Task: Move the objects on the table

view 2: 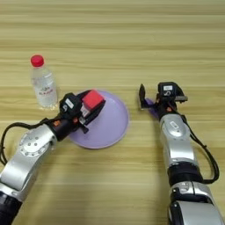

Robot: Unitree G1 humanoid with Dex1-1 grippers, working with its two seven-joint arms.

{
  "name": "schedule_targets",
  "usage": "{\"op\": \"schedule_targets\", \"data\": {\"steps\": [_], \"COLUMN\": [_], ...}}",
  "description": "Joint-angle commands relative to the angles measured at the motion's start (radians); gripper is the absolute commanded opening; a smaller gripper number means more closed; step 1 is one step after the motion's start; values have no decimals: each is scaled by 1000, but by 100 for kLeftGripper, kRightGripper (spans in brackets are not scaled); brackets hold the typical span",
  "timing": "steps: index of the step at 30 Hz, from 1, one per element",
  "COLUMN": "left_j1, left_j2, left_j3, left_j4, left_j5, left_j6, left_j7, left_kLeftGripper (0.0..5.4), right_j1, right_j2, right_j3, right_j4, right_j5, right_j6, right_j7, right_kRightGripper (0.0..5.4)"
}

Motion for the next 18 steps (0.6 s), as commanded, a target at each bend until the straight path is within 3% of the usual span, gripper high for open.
{"op": "schedule_targets", "data": {"steps": [1, 10, 18], "left_j1": [35, 103, 153], "left_j2": [44, 115, 141], "left_j3": [40, 126, 188], "left_j4": [-33, -32, -12], "left_j5": [-17, -42, -57], "left_j6": [36, 36, 30], "left_j7": [-3, 3, 11], "left_kLeftGripper": [218, 218, 218], "right_j1": [-16, -23, -27], "right_j2": [2, 5, 6], "right_j3": [1, 4, 5], "right_j4": [1, 11, 18], "right_j5": [-1, -4, -6], "right_j6": [13, 11, 9], "right_j7": [-2, -5, -7], "right_kRightGripper": [540, 540, 540]}}
